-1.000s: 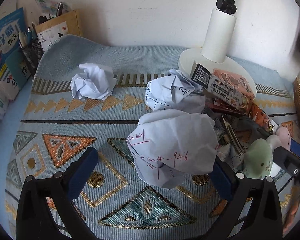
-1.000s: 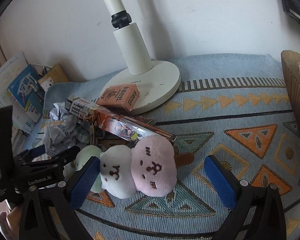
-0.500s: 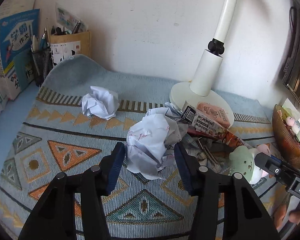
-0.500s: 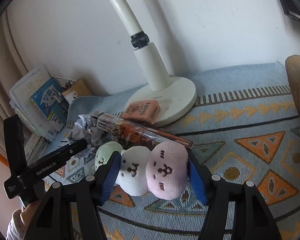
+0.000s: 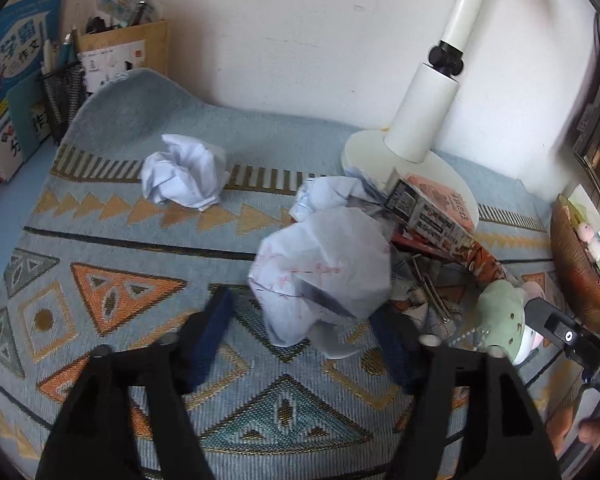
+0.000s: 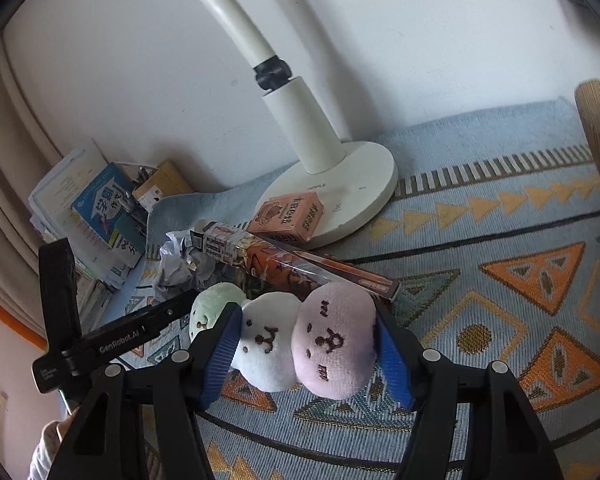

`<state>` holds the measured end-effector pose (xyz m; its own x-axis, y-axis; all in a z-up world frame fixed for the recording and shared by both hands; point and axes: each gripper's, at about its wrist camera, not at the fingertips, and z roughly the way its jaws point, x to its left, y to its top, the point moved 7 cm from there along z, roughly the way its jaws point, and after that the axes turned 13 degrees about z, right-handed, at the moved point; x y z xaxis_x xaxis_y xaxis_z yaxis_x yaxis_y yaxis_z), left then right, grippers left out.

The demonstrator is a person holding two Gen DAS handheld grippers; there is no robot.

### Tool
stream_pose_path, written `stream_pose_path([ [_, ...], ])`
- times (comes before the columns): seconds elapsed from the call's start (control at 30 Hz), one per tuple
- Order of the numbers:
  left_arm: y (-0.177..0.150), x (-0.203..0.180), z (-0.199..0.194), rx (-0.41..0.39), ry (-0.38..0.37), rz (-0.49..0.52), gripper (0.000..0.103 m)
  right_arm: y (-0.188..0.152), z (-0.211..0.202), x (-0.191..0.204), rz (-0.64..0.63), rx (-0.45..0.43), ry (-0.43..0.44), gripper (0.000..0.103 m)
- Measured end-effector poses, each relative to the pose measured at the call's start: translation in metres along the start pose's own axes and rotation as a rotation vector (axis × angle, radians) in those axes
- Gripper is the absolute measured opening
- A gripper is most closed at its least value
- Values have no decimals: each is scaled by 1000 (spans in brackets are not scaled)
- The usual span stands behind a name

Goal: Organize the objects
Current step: 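Grasp a crumpled paper ball with the left gripper while the right grasps the three-plush stack, then carry the paper ball and plush stack over the gold bowl and open both grippers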

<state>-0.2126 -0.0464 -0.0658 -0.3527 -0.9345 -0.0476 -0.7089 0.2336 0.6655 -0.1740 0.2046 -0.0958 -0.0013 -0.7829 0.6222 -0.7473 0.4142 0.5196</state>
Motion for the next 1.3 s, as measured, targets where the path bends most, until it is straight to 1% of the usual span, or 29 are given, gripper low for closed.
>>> stream_pose_path([
  [0.03,0,-1,0,-2,-2,4,72,0,-1,-1,10,1,5,64],
  [0.07,1,-1,-3,-19,-15,0,66,0,-1,-1,12,0,7,64],
  [0.1,4,1,-9,-59,-31,-15,39,-1,-2,-1,9,-1,9,64],
  [0.13,6,4,-15,-100,-33,-32,37,-1,-2,0,5,-2,9,64],
  [0.17,6,7,-21,-130,-27,-45,37,-1,-2,2,-1,-4,10,64],
  [0.23,6,9,-28,-160,-12,-55,37,-2,-4,5,-15,-12,16,64],
  [0.33,6,4,-37,-200,-22,-32,37,-2,-9,8,-29,-30,29,64],
  [0.43,6,1,-47,-208,-14,-13,37,-2,-14,9,-29,-50,38,64],
  [0.6,12,-5,-60,-215,-1,-8,38,-1,-19,7,-8,-50,48,64],
  [0.67,17,-8,-70,-223,-11,-17,39,4,-27,8,2,-69,63,63],
  [0.7,21,-15,-68,-228,-13,-19,39,8,-32,9,6,-82,71,63],
  [0.8,32,-28,-77,-244,-26,0,39,21,-52,10,33,-117,99,63],
  [0.9,47,-50,-84,-263,-52,26,40,42,-80,1,72,-173,113,64],
  [0.97,56,-70,-86,-280,-70,57,40,57,-101,-7,82,-217,102,64],
  [1.03,68,-95,-86,-292,-91,100,41,77,-126,-20,84,-277,63,64],
  [1.1,80,-123,-84,-300,-126,139,41,98,-151,-36,93,-335,27,64],
  [1.13,86,-138,-83,-302,-143,157,43,108,-162,-43,100,-359,10,64],
  [1.23,103,-185,-75,-310,-202,199,43,135,-195,-67,121,-425,-54,64],
  [1.3,113,-212,-69,-311,-236,221,43,149,-211,-80,125,-454,-104,64],
])
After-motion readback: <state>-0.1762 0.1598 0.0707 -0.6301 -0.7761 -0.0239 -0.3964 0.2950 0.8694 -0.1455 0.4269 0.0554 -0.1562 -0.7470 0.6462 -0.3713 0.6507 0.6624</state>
